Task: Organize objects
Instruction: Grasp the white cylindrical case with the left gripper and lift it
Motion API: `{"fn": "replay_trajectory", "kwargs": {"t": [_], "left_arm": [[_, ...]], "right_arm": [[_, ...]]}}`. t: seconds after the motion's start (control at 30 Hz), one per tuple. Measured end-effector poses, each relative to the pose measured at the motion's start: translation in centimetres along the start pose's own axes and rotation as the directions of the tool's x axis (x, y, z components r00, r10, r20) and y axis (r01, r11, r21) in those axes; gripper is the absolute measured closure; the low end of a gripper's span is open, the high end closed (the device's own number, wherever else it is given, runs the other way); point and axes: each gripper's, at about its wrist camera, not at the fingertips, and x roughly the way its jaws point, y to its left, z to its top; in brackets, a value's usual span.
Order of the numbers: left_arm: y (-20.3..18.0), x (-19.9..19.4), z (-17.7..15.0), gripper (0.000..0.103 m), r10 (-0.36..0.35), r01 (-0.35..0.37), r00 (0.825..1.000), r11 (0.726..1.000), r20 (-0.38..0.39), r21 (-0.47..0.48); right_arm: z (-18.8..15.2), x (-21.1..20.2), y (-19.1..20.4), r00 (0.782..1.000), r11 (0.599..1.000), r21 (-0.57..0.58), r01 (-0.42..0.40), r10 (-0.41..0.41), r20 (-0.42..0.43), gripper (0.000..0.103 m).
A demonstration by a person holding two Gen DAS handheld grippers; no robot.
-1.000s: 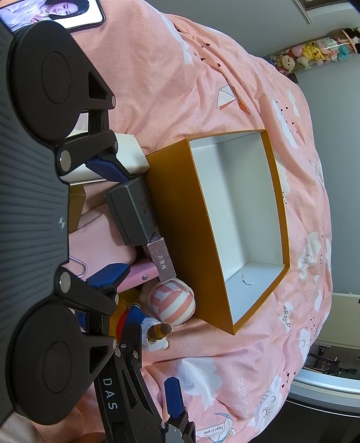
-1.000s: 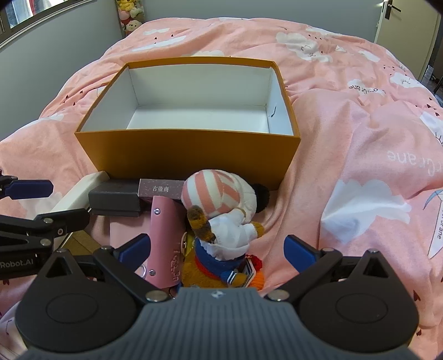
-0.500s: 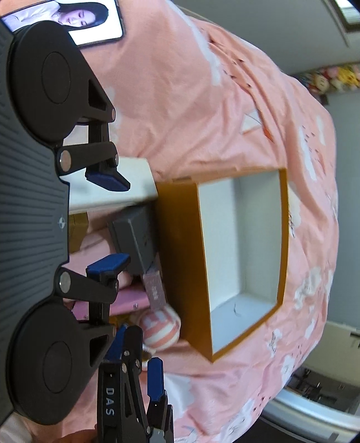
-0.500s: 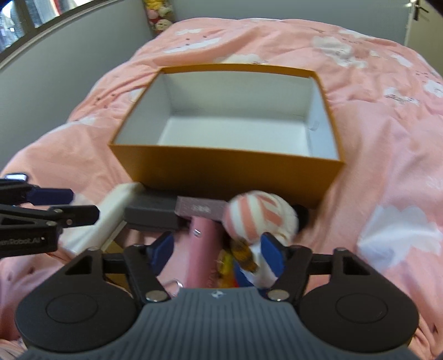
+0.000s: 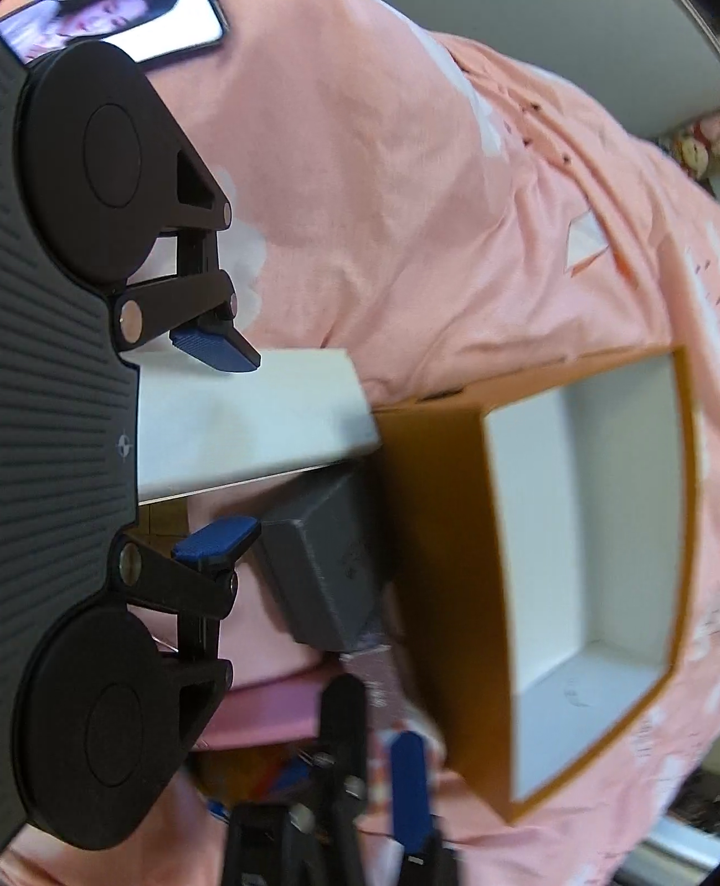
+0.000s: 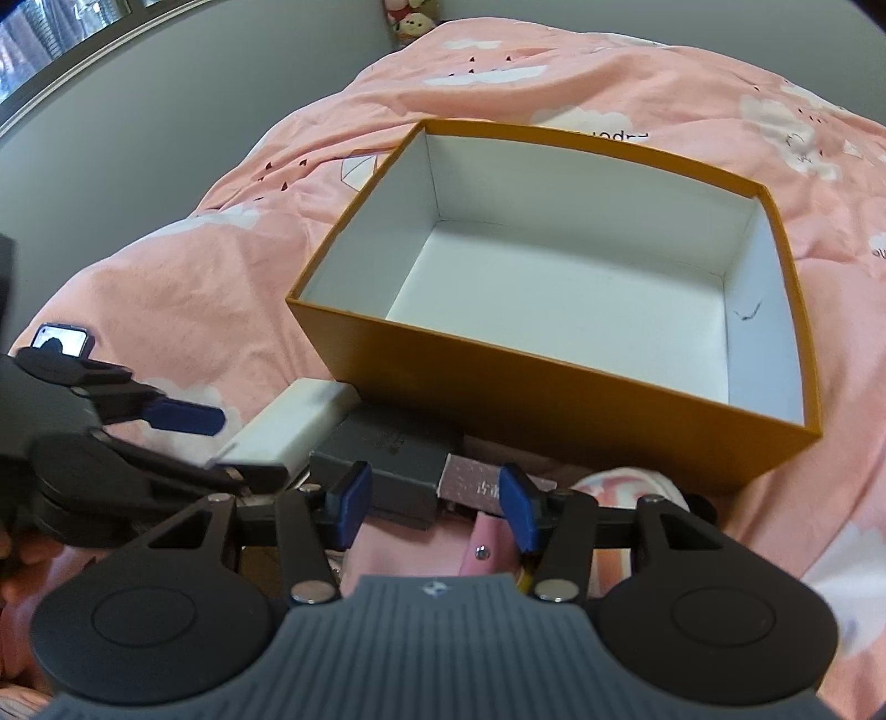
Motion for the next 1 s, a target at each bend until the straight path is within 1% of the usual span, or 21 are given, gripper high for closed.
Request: {"fn": "replay_trajectory", "kwargs": {"t": [0.1,0.13,0.17,0.23,0.37,0.47,0.53,0.6,0.67,0.7,0.77,0.83,0.87,0.9,0.97,1.0], "left_arm": [[-0.8,1.3,0.2,0.031,0.030,-0.028,0.999,0.999,-0.036,0.037],[-1.0,1.5,0.3,0.028,0.046,-0.044,0.998,0.998,-0.041,0.051],[-1.3,1.9,0.3,0.028,0.069,-0.065,0.997,0.995,-0.044,0.070],[-1.8,2.4,0.4,0.027,0.115,-0.109,0.992,0.989,-0.053,0.104],[-2.8,3.3,0.4,0.026,0.184,-0.172,0.981,0.971,-0.063,0.165],[-3.0,3.8,0.6,0.028,0.217,-0.202,0.974,0.960,-0.059,0.194],[-2.9,3.8,0.5,0.030,0.205,-0.192,0.977,0.963,-0.056,0.189],[-2.6,3.6,0.6,0.035,0.192,-0.180,0.980,0.967,-0.051,0.179],[-2.3,2.8,0.6,0.044,0.170,-0.160,0.984,0.974,-0.047,0.161],[-2.1,2.4,0.7,0.046,0.155,-0.146,0.987,0.978,-0.046,0.150],[-1.6,1.6,0.8,0.056,0.129,-0.122,0.991,0.984,-0.040,0.131],[-1.2,0.8,0.8,0.062,0.121,-0.117,0.992,0.985,-0.028,0.124],[-1.1,0.4,0.9,0.065,0.129,-0.126,0.991,0.984,-0.019,0.125],[-1.0,0.1,0.9,0.066,0.144,-0.141,0.990,0.982,-0.012,0.129],[-1.4,0.0,1.0,0.067,0.202,-0.199,0.979,0.966,0.004,0.163],[-1.5,0.1,1.0,0.067,0.212,-0.209,0.977,0.962,0.002,0.177]], "right_arm": [[0.1,0.4,-0.5,1.000,1.000,0.002,-0.006,0.006,-0.002,0.049],[0.1,0.5,-0.7,1.000,1.000,0.004,-0.008,0.008,-0.004,0.049],[0.1,0.6,-0.9,1.000,1.000,0.006,-0.010,0.010,-0.006,0.049],[0.1,0.8,-1.1,1.000,1.000,0.007,-0.012,0.012,-0.005,0.049],[0.2,1.0,-1.4,1.000,1.000,0.004,-0.009,0.009,0.001,0.049],[0.3,1.2,-1.5,1.000,1.000,0.001,-0.004,0.004,0.003,0.049],[0.2,1.3,-1.6,1.000,1.000,0.000,-0.001,0.001,0.001,0.049],[0.2,1.5,-1.6,1.000,1.000,0.000,0.003,-0.003,0.000,0.048],[0.1,1.5,-1.6,1.000,1.000,-0.001,0.008,-0.008,-0.002,0.048],[0.1,1.5,-1.5,1.000,1.000,-0.002,0.011,-0.011,-0.002,0.048],[0.1,1.5,-1.4,1.000,1.000,-0.007,0.015,-0.015,0.000,0.048],[0.1,1.5,-1.2,1.000,1.000,-0.015,0.014,-0.014,0.003,0.048],[0.1,1.4,-1.2,1.000,1.000,-0.019,0.013,-0.013,0.005,0.048],[0.1,1.4,-1.1,1.000,1.000,-0.023,0.013,-0.012,0.006,0.048],[0.1,1.5,-0.9,1.000,1.000,-0.028,0.012,-0.011,0.008,0.048],[0.1,1.5,-0.8,1.000,1.000,-0.030,0.010,-0.010,0.008,0.048]]}}
